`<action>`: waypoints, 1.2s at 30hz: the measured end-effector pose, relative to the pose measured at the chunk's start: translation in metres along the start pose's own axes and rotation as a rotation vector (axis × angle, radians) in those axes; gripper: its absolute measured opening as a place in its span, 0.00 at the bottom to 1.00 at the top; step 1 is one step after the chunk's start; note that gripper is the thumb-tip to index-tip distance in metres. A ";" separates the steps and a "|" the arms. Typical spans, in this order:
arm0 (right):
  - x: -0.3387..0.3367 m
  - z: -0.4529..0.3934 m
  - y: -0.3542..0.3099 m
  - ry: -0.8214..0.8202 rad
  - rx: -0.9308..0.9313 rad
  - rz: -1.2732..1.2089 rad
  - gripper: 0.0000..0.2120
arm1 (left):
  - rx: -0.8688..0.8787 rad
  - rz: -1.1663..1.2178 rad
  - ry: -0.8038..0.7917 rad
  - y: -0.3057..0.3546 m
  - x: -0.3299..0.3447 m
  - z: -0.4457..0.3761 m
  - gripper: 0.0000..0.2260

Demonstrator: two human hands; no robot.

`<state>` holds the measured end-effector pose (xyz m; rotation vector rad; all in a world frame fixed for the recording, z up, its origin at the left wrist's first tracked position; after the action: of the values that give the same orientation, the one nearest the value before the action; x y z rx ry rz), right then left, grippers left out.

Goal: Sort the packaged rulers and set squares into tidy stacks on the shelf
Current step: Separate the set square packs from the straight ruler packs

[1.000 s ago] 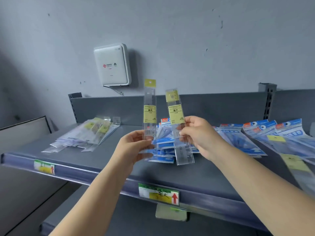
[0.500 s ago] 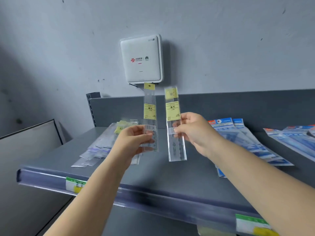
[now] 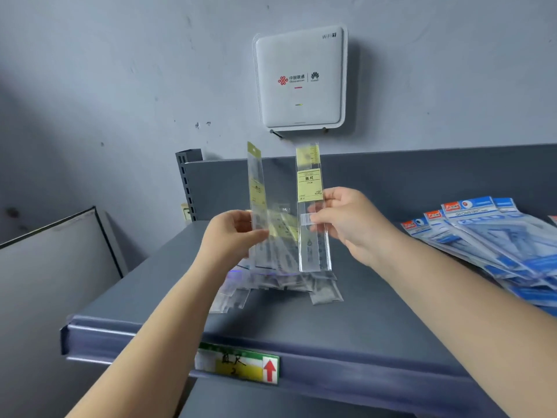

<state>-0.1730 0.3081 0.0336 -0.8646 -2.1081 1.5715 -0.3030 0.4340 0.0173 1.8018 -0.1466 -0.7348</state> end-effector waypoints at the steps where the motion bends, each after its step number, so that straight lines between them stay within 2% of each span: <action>1: 0.005 -0.003 -0.004 0.005 -0.018 -0.004 0.14 | 0.027 -0.122 0.064 -0.003 -0.005 -0.003 0.16; 3: 0.012 -0.012 -0.013 0.032 -0.084 -0.009 0.15 | 0.085 -0.255 0.162 -0.004 -0.015 -0.008 0.18; 6: 0.025 -0.026 -0.018 0.039 -0.153 0.099 0.14 | 0.153 -0.342 0.181 -0.001 -0.020 -0.010 0.17; 9: 0.030 -0.032 -0.003 -0.052 -0.055 0.616 0.27 | 0.181 -0.454 0.175 0.001 -0.016 -0.011 0.15; 11: 0.023 -0.030 -0.006 -0.062 -0.142 0.859 0.25 | 0.165 -0.561 0.133 0.001 -0.007 -0.013 0.16; 15: 0.001 -0.014 -0.023 -0.060 -0.350 1.110 0.19 | 0.183 -0.701 0.083 0.011 0.014 -0.012 0.16; 22: -0.074 0.015 -0.028 -0.040 -0.423 1.606 0.14 | 0.400 -0.949 0.096 0.066 0.085 0.017 0.16; 30: -0.183 0.063 -0.031 -0.015 -0.410 1.696 0.11 | 0.605 -1.011 0.086 0.130 0.197 0.069 0.16; 36: -0.296 0.100 -0.024 -0.004 -0.341 1.711 0.13 | 0.679 -1.015 0.019 0.183 0.295 0.115 0.17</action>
<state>-0.0212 0.0337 0.0444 -3.2273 -1.3735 1.5882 -0.0841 0.1420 0.0408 2.5233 0.6597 -1.4950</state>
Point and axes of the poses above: each hand's wrist, its own z-axis away from the middle knuckle, its own x-axis out of the palm, y = z × x, the point moved 6 cm from there along -z, towards the middle knuckle, and after that the axes turned 7 degrees about -x, right-handed, at the moved point
